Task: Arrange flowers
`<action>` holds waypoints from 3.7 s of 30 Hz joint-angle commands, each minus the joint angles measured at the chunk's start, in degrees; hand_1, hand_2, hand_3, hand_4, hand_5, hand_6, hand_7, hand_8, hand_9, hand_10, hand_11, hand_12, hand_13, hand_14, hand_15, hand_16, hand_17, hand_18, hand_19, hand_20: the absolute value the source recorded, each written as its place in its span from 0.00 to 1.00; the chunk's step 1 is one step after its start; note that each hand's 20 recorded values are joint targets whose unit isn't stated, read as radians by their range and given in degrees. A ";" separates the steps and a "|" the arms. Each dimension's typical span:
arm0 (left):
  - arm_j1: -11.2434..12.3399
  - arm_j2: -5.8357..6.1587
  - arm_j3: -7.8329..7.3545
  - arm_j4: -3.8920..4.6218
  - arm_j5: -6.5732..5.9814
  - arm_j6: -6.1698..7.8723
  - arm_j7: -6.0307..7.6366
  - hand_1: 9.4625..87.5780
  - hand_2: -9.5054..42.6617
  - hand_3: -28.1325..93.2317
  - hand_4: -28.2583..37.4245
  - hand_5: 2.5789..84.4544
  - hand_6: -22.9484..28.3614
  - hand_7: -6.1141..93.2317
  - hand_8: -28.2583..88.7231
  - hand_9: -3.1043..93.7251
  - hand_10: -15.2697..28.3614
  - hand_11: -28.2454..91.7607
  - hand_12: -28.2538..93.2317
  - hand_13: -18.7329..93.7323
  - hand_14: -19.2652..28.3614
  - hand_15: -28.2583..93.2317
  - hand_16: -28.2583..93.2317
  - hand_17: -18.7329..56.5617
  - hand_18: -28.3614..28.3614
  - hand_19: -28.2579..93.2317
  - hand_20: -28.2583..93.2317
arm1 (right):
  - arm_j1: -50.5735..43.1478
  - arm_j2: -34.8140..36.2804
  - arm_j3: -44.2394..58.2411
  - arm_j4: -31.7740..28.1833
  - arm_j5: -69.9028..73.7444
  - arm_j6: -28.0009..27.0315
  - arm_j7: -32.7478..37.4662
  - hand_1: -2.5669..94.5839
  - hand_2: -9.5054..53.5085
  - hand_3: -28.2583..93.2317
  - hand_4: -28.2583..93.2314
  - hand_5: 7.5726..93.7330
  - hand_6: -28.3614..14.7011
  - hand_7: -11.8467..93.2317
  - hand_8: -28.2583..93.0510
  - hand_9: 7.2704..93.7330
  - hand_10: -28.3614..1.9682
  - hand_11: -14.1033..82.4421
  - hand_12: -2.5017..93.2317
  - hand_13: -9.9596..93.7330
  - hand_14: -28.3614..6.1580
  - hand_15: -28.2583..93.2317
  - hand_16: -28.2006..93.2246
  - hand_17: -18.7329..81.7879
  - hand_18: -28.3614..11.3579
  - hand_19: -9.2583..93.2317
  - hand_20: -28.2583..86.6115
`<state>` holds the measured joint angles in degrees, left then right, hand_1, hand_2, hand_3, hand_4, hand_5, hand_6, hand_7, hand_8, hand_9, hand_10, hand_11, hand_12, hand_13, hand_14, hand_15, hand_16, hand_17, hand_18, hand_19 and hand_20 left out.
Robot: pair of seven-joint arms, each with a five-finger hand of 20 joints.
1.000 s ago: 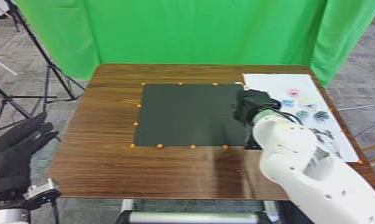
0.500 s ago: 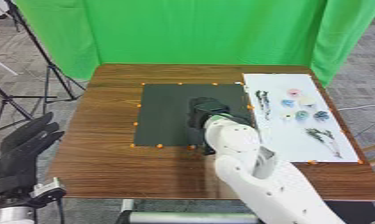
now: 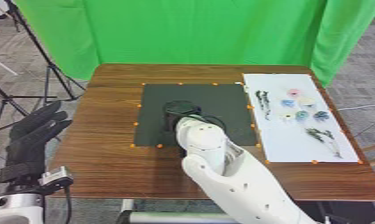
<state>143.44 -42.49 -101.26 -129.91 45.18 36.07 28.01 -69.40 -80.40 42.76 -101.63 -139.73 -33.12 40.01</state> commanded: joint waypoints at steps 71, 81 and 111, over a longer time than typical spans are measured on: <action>-6.21 -4.83 3.68 1.83 5.34 -4.72 -4.35 0.21 0.29 0.93 0.14 0.44 0.61 0.23 0.14 0.37 0.78 0.54 0.28 0.37 0.95 0.75 0.09 0.12 0.87 0.71 0.25 | -1.01 -7.69 -1.45 1.56 -12.16 -4.32 -2.38 0.27 0.19 0.78 0.07 0.86 0.38 0.30 0.19 0.93 0.29 0.48 0.25 0.94 0.55 0.73 0.42 0.70 0.16 0.96 0.00; 0.50 -4.79 0.79 0.27 2.84 -1.37 -0.07 0.21 0.30 0.92 0.14 0.44 0.61 0.23 0.14 0.37 0.78 0.54 0.28 0.36 0.94 0.75 0.09 0.12 0.87 0.71 0.25 | 3.63 0.22 -1.40 -6.58 -5.50 -0.90 -3.39 0.21 0.32 0.78 0.09 0.84 0.35 0.27 0.19 0.90 0.23 0.47 0.25 0.92 0.47 0.74 0.42 0.67 0.11 0.95 0.00; 4.95 -1.79 1.11 -1.36 1.44 2.43 3.07 0.20 0.29 0.92 0.12 0.43 0.62 0.23 0.15 0.36 0.78 0.54 0.28 0.36 0.95 0.75 0.09 0.12 0.87 0.71 0.26 | -18.94 36.43 31.05 -13.15 16.49 15.85 11.81 0.26 0.29 0.83 0.08 0.65 0.32 0.29 0.18 0.69 0.14 0.53 0.24 0.79 0.42 0.81 0.38 0.66 0.14 1.00 0.00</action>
<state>148.26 -45.49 -100.96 -130.75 47.01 37.65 31.02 -84.25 -47.31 69.92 -116.93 -123.82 -17.84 49.18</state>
